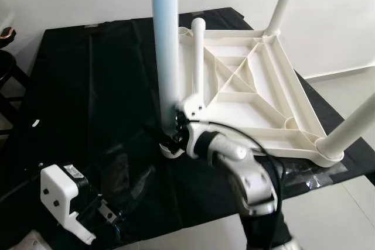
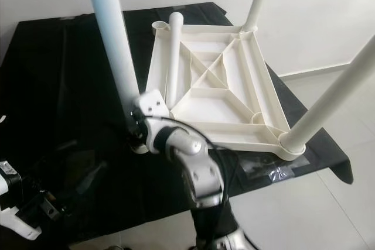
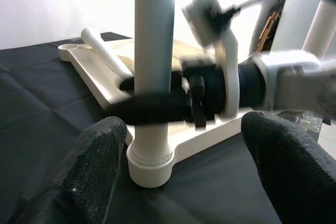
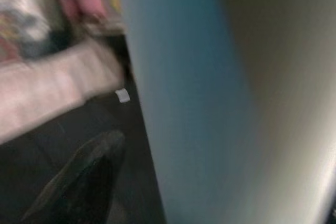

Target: Building children table

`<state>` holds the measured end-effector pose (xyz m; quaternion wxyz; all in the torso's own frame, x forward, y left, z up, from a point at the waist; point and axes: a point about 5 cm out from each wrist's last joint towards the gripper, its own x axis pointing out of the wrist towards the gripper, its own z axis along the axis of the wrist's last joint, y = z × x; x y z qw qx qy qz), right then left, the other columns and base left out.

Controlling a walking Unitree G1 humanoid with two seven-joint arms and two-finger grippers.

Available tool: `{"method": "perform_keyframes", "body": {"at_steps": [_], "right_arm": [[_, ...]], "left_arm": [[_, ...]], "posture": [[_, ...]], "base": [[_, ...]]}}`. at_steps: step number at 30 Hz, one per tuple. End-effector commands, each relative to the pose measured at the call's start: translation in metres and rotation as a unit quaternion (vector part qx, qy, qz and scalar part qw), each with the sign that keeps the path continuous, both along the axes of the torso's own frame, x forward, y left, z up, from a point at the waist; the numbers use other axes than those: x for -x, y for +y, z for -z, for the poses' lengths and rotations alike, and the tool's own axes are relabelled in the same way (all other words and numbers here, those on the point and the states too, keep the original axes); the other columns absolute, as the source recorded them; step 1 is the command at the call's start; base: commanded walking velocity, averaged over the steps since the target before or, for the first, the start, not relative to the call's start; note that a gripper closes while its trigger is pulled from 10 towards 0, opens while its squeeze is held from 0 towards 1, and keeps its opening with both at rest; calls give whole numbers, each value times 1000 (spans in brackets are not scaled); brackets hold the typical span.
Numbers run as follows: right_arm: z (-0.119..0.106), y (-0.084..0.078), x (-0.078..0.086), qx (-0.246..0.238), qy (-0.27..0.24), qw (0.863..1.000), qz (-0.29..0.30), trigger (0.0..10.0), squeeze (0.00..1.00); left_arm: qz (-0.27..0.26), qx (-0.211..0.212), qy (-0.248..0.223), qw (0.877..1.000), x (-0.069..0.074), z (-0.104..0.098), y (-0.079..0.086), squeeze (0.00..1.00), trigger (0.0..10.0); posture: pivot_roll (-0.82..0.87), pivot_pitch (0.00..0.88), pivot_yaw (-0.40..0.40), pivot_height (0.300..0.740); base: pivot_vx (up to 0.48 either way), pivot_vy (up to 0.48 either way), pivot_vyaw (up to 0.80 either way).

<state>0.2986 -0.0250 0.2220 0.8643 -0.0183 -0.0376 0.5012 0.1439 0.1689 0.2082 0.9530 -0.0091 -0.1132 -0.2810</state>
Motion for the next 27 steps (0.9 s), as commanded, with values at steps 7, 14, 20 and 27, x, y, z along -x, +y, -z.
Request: {"method": "perform_keyframes", "body": {"at_steps": [7,14,20,27], "right_arm": [[-7,-8,-12,85,-72,967,-228,10000,0],[-28,-6,-43,131,-90,952,-262,10000,0],[-38,-5,-51,114,-73,940,-315,10000,0],[-38,-4,-52,113,-57,924,-362,2275,0]], "left_arm": [[4,-2,12,1000,5,1,-2,0,10000],[-3,-6,17,1000,9,0,-2,0,10000],[-8,-4,19,1000,12,-1,-2,0,10000],[-7,-3,22,1000,13,0,-3,0,10000]], "posture": [[140,204,-39,740],[161,233,-52,740],[152,237,-58,740],[154,235,-59,740]], "base": [[0,0,0],[0,0,0],[0,0,0],[0,0,0]]}}
